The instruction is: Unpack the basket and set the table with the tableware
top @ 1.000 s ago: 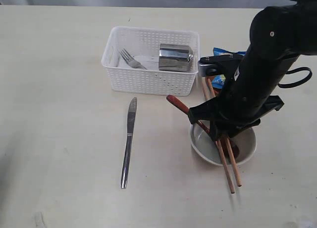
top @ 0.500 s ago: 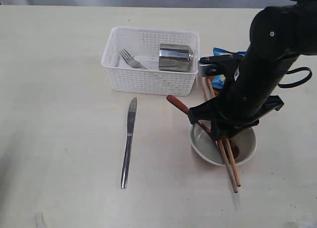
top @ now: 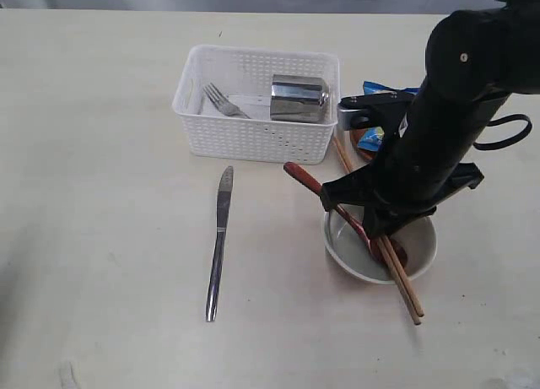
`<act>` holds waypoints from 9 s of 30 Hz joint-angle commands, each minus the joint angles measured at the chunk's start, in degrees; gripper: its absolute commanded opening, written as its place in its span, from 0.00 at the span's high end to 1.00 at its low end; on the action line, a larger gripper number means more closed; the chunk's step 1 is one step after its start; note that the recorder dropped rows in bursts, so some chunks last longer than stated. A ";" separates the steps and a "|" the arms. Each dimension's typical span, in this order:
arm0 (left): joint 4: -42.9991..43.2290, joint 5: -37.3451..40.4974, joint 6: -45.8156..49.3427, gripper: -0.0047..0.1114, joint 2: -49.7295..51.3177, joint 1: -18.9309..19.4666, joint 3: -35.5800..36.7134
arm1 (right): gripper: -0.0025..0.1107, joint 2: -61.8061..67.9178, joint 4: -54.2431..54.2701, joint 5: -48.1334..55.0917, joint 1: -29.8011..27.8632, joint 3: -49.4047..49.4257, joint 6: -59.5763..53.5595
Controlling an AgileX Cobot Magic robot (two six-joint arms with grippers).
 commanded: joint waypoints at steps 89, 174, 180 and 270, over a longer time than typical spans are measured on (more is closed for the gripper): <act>72.29 -63.83 -18.46 0.96 -0.18 0.00 0.15 | 0.98 -55.98 -16.82 -20.55 -3.22 -5.11 5.16; -21.61 47.81 0.22 0.49 119.80 -11.02 -102.44 | 0.98 -90.72 -15.94 -5.90 -1.41 24.32 8.41; -24.13 45.23 0.22 0.59 123.38 -11.02 -102.44 | 0.98 -90.72 -15.94 -5.90 -1.41 24.32 8.41; -50.70 21.93 24.15 0.60 129.81 -8.04 -100.26 | 0.98 -90.72 -15.83 -6.32 -1.41 24.32 8.41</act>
